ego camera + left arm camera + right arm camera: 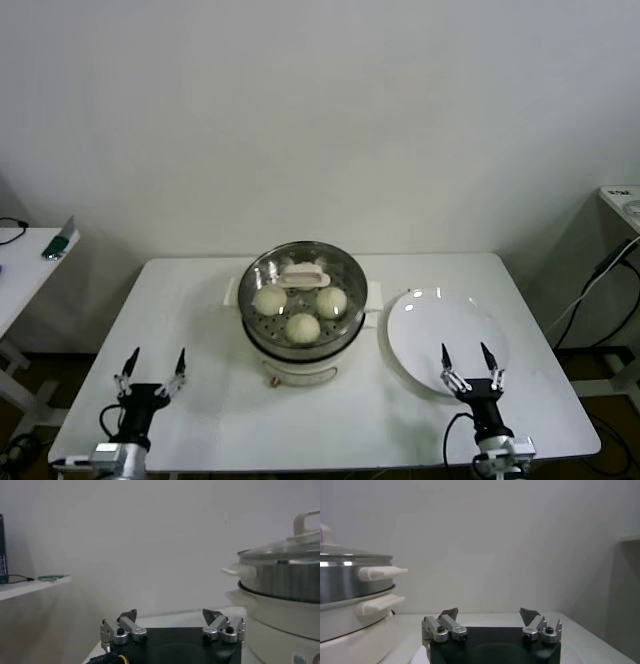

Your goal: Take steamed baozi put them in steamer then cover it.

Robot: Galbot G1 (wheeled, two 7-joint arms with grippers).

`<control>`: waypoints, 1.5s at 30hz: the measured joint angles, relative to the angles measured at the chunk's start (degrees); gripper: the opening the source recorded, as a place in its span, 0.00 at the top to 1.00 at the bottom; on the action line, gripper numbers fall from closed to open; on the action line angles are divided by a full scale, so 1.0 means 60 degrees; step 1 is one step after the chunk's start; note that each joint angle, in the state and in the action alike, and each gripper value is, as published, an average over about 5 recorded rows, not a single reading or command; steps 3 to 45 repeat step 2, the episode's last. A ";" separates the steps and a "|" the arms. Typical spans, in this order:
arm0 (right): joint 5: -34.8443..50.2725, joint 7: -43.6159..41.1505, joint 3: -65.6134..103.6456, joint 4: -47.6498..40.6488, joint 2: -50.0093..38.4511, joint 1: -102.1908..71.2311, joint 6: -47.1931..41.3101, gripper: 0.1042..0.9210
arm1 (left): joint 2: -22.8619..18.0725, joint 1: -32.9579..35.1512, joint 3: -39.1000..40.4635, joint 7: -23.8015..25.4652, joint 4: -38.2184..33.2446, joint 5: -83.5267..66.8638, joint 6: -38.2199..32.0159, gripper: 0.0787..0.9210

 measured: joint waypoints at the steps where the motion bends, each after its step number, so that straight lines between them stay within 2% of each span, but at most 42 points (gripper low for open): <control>1: 0.0007 0.0001 0.0000 0.0000 -0.0002 0.0000 0.0001 0.12 | -0.0005 0.0008 -0.0005 0.0006 0.0009 -0.0013 -0.0019 0.12; 45: 0.0012 0.0003 0.0001 0.0000 -0.0004 0.0001 0.0002 0.12 | -0.0009 0.0012 -0.0010 0.0009 0.0019 -0.0025 -0.0034 0.12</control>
